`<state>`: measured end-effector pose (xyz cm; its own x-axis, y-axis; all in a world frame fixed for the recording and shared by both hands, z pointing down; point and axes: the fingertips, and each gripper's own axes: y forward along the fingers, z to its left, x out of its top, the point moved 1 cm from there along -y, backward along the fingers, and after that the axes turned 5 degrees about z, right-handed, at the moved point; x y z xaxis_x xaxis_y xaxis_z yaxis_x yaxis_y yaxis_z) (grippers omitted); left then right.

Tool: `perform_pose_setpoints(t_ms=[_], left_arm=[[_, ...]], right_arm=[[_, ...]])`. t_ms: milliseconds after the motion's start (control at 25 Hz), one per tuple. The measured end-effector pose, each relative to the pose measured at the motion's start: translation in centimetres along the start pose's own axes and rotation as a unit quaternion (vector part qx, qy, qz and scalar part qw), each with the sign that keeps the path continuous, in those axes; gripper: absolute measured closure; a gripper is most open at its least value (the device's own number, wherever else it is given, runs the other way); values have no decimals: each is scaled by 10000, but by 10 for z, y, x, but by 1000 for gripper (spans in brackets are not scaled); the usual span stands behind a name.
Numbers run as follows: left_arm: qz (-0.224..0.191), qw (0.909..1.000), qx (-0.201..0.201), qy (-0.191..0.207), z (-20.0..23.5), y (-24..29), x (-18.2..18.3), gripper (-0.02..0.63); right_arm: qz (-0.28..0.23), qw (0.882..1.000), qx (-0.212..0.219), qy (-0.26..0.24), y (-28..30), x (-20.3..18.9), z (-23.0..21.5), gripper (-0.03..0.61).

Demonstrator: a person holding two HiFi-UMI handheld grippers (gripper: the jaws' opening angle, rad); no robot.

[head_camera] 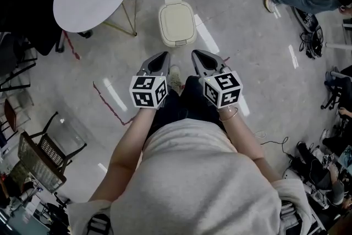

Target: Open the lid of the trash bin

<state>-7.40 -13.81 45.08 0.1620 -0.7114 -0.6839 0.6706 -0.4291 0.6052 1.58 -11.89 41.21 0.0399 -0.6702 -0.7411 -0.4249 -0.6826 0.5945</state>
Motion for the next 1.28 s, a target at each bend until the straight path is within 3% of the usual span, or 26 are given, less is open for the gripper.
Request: perform_pose_setpoints(t_ms=[520,760,1040,1280], left_arm=[[379,9986,-375,-12,-11,29,-14,604],[550,9981,-260,34,-6,59,-41,604],[598,9981,-147,-12,6,84,-58,604],[839,9960,-188,-234,15,103,-96,604]], right_arm=[[577,9979,141,-257,27,-8,-10,571],[1118,9899,234,-840,35,-39,-20,571],[1359,9895,166,-466,47,-74,-46,571],[1693,9845,287,-355,74,-115,-51,571]])
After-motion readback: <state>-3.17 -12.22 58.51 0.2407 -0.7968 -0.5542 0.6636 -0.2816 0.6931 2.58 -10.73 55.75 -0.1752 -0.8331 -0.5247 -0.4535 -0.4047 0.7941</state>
